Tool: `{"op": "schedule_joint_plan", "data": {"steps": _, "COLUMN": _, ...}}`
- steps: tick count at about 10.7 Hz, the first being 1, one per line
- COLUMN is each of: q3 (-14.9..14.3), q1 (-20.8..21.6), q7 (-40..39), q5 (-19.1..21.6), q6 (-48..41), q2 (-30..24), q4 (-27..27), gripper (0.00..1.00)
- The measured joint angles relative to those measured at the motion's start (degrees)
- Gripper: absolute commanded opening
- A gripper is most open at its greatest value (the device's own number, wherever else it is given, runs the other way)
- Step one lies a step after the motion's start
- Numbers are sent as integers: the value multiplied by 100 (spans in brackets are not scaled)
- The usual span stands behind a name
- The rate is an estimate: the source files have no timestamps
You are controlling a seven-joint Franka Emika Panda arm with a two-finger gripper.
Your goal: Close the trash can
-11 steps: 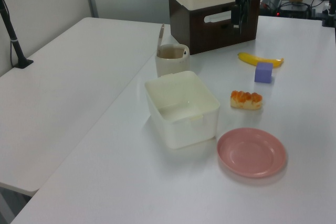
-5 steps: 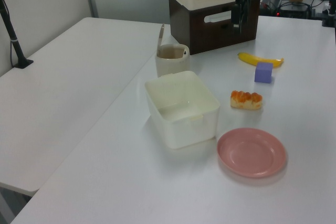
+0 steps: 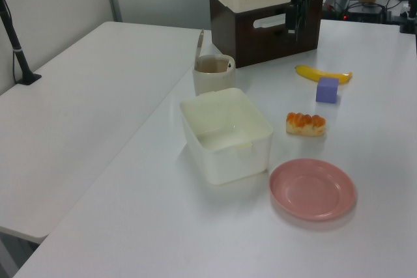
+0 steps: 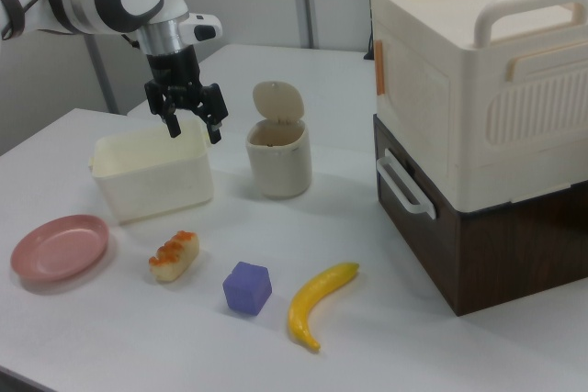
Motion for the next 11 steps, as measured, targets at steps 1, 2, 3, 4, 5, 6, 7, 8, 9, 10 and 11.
{"op": "schedule_joint_plan", "data": {"steps": 1, "q3": 0, "q1": 1, "q7": 0, "q5": 0, "q6": 32, "q2": 4, "q4": -3, "gripper": 92}}
{"op": "schedule_joint_plan", "data": {"steps": 2, "q3": 1, "q1": 5, "q7": 0, "q5": 0, "q6": 40, "q2": 9, "q4": -8, "gripper": 80}}
{"op": "schedule_joint_plan", "data": {"steps": 3, "q3": 1, "q1": 9, "q7": 0, "q5": 1, "q6": 42, "q2": 15, "q4": -14, "gripper": 59}}
{"op": "schedule_joint_plan", "data": {"steps": 4, "q3": 2, "q1": 11, "q7": 0, "q5": 5, "q6": 43, "q2": 26, "q4": -17, "gripper": 43}}
{"op": "schedule_joint_plan", "data": {"steps": 5, "q3": 2, "q1": 11, "q7": 0, "q5": 26, "q6": 67, "q2": 35, "q4": -18, "gripper": 28}}
{"op": "schedule_joint_plan", "data": {"steps": 6, "q3": 2, "q1": 9, "q7": 0, "q5": 120, "q6": 207, "q2": 37, "q4": -22, "gripper": 16}}
{"op": "schedule_joint_plan", "data": {"steps": 7, "q3": 1, "q1": 7, "q7": 0, "q5": 212, "q6": 397, "q2": 38, "q4": -24, "gripper": 13}}
{"op": "schedule_joint_plan", "data": {"steps": 8, "q3": -8, "q1": 0, "q7": 0, "q5": 298, "q6": 633, "q2": 46, "q4": -25, "gripper": 10}}
{"op": "schedule_joint_plan", "data": {"steps": 9, "q3": -64, "q1": -1, "q7": 26, "q5": 403, "q6": 906, "q2": 62, "q4": -25, "gripper": 5}}
{"op": "schedule_joint_plan", "data": {"steps": 10, "q3": -171, "q1": 2, "q7": 27, "q5": 545, "q6": 1258, "q2": 80, "q4": -23, "gripper": 3}}
{"op": "schedule_joint_plan", "data": {"steps": 11, "q3": -258, "q1": 0, "q7": 27, "q5": 612, "q6": 1626, "q2": 102, "q4": -20, "gripper": 1}}
